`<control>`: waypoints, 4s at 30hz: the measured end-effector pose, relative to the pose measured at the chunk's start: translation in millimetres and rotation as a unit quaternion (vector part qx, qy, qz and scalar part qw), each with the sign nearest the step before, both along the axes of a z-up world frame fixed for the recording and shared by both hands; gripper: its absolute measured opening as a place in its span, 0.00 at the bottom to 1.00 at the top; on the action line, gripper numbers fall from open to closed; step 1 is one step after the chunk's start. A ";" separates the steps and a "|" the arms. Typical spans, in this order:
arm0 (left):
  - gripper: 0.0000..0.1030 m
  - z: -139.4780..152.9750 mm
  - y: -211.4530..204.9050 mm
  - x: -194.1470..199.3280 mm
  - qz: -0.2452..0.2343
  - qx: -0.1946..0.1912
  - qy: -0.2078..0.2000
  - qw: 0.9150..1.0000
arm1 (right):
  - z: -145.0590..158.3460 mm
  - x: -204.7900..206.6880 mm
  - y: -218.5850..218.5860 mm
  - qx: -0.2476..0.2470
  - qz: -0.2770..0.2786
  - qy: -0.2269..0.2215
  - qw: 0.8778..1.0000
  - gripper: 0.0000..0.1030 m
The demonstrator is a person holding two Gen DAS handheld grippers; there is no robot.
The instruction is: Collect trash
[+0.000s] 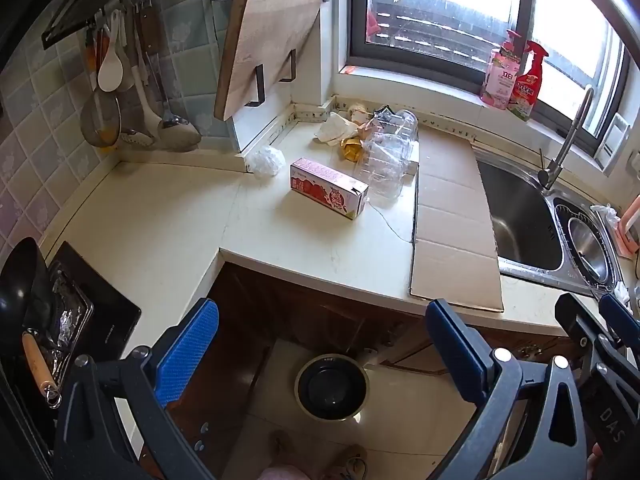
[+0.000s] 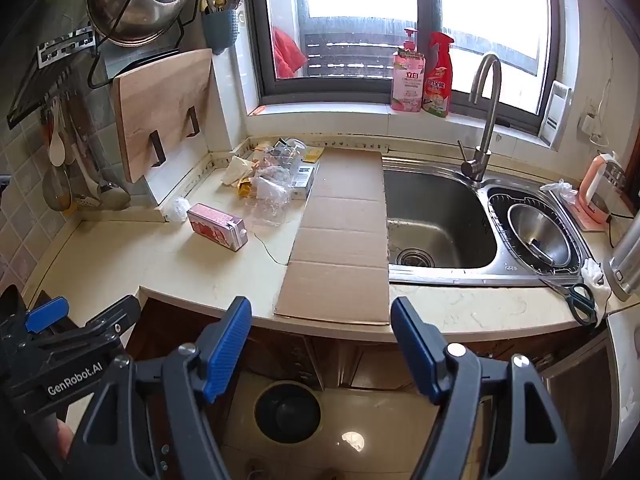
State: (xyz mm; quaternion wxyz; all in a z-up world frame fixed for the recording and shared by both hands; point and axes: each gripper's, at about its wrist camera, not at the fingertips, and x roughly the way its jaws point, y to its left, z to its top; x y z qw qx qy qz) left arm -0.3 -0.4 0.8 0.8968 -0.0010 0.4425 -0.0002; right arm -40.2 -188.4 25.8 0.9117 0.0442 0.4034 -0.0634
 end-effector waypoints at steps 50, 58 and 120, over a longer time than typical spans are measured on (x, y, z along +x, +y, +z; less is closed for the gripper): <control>0.99 1.5 -8.8 -10.3 0.005 0.001 -0.011 1.000 | 5.4 -5.5 -6.0 0.010 0.010 -0.014 1.000 0.71; 0.99 4.1 -4.9 -13.8 0.024 0.008 -0.018 1.000 | 6.3 -3.3 -6.8 0.018 0.029 -0.022 0.999 0.71; 0.96 -126.6 124.3 274.0 0.050 0.037 0.008 0.998 | -159.0 314.2 135.9 -0.019 0.236 0.128 0.963 0.62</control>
